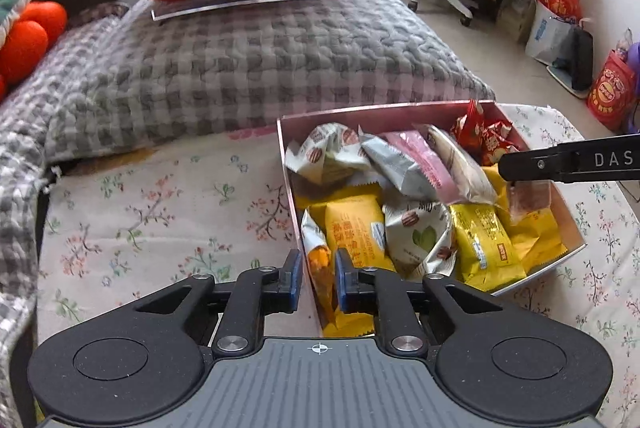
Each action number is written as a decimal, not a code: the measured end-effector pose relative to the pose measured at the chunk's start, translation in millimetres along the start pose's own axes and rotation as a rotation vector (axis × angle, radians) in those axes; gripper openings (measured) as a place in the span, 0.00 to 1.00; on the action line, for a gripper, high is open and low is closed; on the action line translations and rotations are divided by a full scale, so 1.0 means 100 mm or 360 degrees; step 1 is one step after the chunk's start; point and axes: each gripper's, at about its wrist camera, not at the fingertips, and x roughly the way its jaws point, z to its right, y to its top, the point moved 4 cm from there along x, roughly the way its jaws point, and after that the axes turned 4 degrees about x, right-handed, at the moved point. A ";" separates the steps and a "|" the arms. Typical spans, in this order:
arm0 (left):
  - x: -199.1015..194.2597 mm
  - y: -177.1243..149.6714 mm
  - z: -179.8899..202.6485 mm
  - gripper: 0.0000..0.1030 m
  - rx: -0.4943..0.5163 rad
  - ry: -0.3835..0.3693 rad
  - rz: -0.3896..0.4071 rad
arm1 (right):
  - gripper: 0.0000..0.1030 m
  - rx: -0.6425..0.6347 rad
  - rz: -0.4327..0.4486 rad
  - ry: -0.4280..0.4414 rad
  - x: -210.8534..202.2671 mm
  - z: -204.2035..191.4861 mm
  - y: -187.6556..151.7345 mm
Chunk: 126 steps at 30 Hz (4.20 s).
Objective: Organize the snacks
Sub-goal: 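Carry the wafer and silver packet into the box and open both grippers, then grasp the gold bar with the right gripper while the left grasps the silver chocolate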
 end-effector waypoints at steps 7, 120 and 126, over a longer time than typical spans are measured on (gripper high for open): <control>0.03 -0.05 -0.01 0.11 -0.0026 -0.0020 -0.0018 | 0.36 0.0022 0.0054 0.0058 0.07 -0.05 0.14; -0.06 -0.83 0.63 0.13 -0.0142 -0.0125 -0.0319 | 0.25 -0.1145 -0.0462 0.0106 -0.15 -0.39 -1.42; -0.10 -0.79 0.62 0.13 -0.0170 -0.0150 -0.0301 | 0.25 -0.1074 -0.0398 0.0089 -0.20 -0.35 -1.32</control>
